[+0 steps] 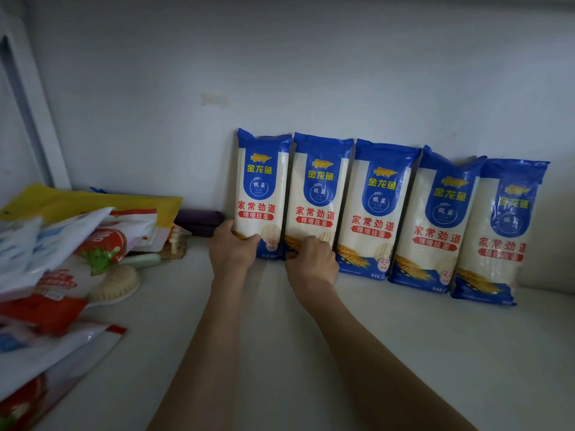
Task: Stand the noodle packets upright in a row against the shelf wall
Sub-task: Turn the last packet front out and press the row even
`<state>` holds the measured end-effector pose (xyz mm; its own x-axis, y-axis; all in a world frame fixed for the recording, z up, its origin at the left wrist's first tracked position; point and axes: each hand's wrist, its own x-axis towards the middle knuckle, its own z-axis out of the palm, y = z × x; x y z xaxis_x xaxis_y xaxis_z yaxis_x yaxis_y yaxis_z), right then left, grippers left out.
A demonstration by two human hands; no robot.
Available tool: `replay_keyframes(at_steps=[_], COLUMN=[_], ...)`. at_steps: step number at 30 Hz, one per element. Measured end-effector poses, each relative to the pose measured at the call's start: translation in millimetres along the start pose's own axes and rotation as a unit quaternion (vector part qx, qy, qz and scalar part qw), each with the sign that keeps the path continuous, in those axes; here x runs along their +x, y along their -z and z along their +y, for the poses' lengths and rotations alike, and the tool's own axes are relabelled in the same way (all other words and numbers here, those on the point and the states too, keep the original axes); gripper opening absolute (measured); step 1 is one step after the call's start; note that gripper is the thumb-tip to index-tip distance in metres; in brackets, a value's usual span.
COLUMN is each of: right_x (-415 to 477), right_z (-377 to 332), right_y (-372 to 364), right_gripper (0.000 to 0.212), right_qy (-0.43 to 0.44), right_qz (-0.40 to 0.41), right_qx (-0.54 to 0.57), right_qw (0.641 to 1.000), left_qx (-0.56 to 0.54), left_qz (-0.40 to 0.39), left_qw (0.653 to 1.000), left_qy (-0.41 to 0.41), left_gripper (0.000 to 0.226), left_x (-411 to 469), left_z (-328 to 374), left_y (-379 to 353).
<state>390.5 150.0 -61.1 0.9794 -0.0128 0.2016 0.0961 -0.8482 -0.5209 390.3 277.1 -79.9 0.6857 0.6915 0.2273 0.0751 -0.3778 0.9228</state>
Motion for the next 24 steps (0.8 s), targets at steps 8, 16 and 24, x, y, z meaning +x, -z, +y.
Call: replay_keyframes(at_steps=[8,16,24], right_x=[3,10,17], right_z=[8,52,64], right_y=[6,41,33], right_gripper=[0.027,0.03,0.035], right_qy=[-0.017,-0.067,-0.034], right_qz=[-0.01,0.055,0.049], right_qx=[0.051,0.035,0.053], right_qw=[0.999,0.996,0.997], left_qx=[-0.029,-0.032,-0.016], left_qz=[0.018,-0.008,0.036], left_qw=[0.999,0.999,0.999], left_qy=[-0.003,-0.005,-0.027], left_gripper=[0.045,0.055,0.066], left_x=[-5,-5,-13], left_z=[1,10,4], left_y=[-7,-3,-14])
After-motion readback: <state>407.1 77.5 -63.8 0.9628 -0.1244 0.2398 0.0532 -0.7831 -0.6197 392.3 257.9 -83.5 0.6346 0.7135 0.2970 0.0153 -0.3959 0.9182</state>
